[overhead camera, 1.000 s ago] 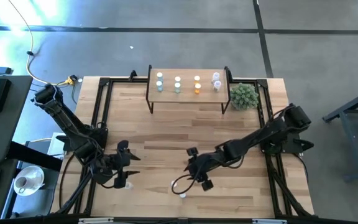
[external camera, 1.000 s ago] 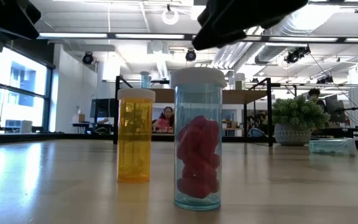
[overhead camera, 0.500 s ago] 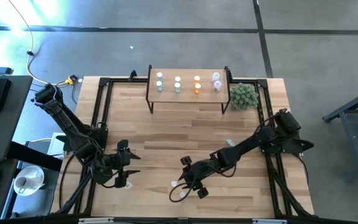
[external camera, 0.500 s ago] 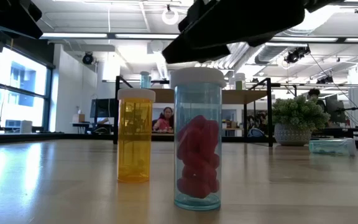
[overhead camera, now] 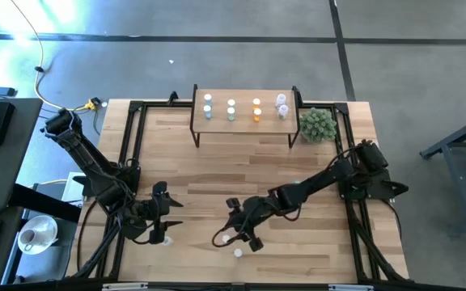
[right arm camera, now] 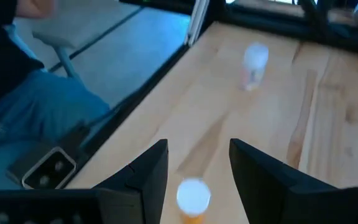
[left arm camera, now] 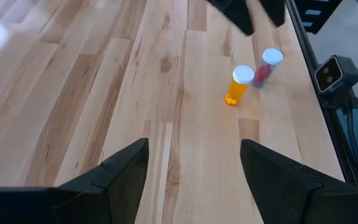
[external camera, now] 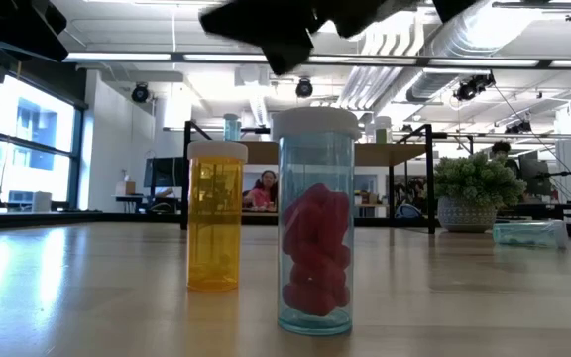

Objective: Pick and place medicine bottles onto shelf by color
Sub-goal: Put the orange pill bottle on the shelf aligned with the other orange pill bottles

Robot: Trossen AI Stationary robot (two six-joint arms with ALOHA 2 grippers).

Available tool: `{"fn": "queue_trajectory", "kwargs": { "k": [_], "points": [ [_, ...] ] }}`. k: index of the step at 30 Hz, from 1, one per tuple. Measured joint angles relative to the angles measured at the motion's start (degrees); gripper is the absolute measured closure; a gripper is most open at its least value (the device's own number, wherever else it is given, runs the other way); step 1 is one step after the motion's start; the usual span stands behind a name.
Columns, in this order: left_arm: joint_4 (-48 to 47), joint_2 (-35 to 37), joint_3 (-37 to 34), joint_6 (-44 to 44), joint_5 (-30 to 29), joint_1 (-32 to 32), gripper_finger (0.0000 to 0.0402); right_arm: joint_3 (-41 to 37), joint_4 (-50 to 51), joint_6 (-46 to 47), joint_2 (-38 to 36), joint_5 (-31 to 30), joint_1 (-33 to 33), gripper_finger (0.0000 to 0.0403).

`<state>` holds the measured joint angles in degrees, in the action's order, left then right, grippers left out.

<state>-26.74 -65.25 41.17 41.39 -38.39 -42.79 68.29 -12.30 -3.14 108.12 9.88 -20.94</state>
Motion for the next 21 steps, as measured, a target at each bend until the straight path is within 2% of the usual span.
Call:
{"fn": "queue_trajectory", "kwargs": {
  "k": [9, 21],
  "points": [
    [0.0, 0.0, 0.0, 0.0, 0.0, 0.0, 0.0158, 0.9, 1.3, -0.1, 1.9, 0.4, 0.0, 0.024],
    [0.0, 0.0, 0.0, 0.0, 0.0, 0.0, 0.0158, 0.8, 1.5, 0.1, 5.7, 5.2, 1.4, 0.024]
  ]
}}
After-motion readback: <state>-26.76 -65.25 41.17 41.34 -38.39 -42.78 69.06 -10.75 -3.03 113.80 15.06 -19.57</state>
